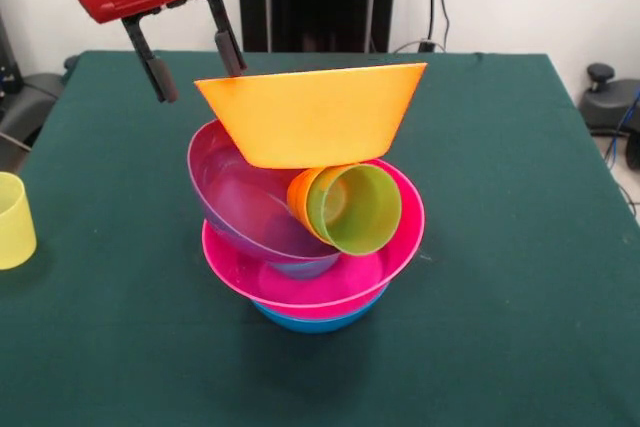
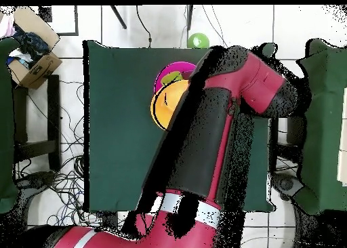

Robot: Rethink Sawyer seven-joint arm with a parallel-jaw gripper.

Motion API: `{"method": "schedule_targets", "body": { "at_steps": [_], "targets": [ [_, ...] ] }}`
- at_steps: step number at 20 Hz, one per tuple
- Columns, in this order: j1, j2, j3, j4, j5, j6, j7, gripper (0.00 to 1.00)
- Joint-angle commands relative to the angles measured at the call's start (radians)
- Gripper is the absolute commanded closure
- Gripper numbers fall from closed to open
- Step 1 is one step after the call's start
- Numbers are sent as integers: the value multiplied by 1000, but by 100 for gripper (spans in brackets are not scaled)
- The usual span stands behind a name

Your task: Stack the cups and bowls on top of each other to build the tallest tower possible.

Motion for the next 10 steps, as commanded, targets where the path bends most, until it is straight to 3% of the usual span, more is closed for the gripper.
{"method": "schedule_targets", "body": {
  "at_steps": [1,5,10],
  "targets": [
    [-3,8,126,88,37,-55,-111,0],
    [8,4,92,84,-4,-87,-71,0],
    [53,19,-47,71,-110,-137,69,0]
  ]
}}
